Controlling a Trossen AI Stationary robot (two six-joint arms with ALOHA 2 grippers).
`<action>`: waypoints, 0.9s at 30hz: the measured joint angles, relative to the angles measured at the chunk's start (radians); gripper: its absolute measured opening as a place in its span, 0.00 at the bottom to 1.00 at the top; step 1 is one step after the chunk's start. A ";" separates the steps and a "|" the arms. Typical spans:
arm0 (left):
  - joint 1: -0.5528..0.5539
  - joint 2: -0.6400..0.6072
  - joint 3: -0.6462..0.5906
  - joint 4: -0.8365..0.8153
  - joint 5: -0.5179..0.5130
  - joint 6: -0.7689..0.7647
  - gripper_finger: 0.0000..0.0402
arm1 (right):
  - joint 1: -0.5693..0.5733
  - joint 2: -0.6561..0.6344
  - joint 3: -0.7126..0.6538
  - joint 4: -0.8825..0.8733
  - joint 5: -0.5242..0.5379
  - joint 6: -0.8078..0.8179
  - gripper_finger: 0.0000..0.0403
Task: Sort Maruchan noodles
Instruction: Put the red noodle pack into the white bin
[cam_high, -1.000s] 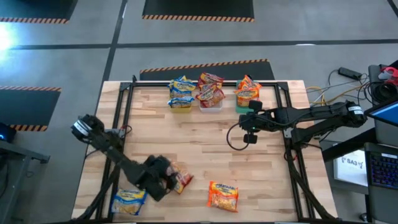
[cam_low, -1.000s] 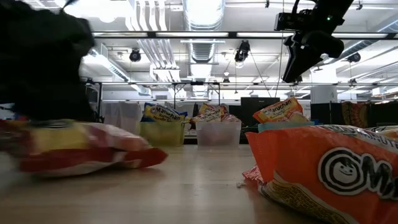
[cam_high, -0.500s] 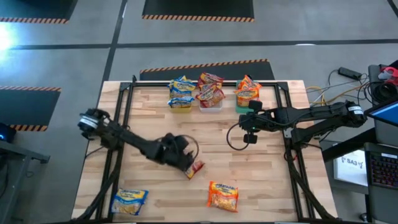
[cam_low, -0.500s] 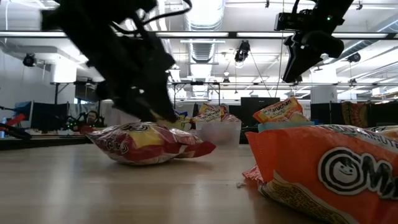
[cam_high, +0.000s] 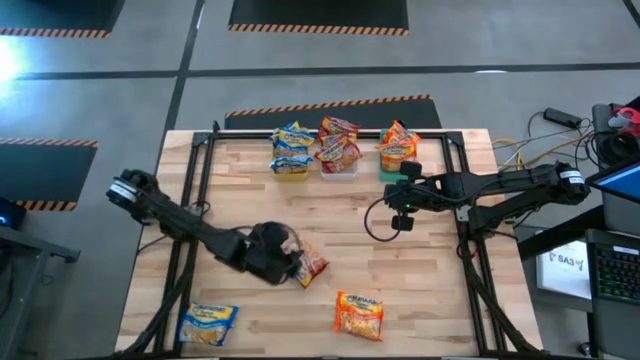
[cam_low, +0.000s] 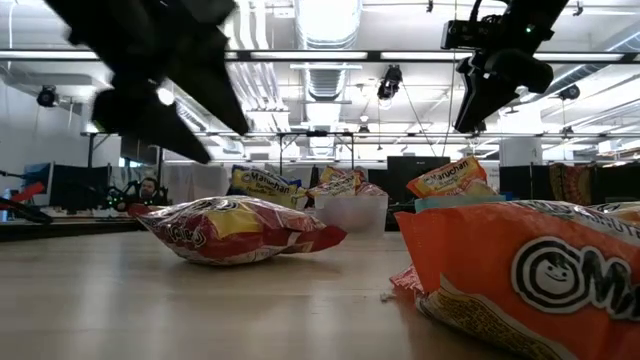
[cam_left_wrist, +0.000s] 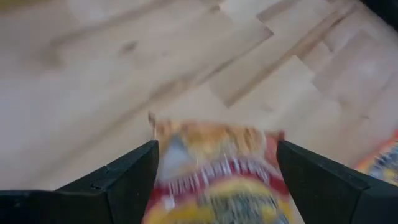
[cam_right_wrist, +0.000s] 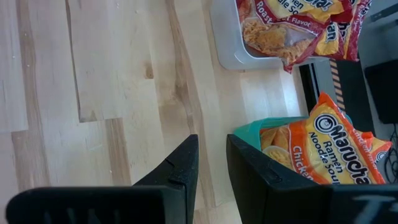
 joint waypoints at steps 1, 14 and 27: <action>-0.022 -0.013 0.000 -0.026 0.000 -0.052 0.77 | 0.000 0.000 0.000 0.000 0.000 -0.001 0.18; -0.128 0.016 -0.002 -0.057 0.155 -0.751 0.77 | 0.000 0.000 0.000 0.009 0.000 -0.001 0.18; -0.126 0.136 -0.001 0.041 0.175 -0.990 0.77 | 0.000 0.000 0.000 0.025 0.000 -0.001 0.18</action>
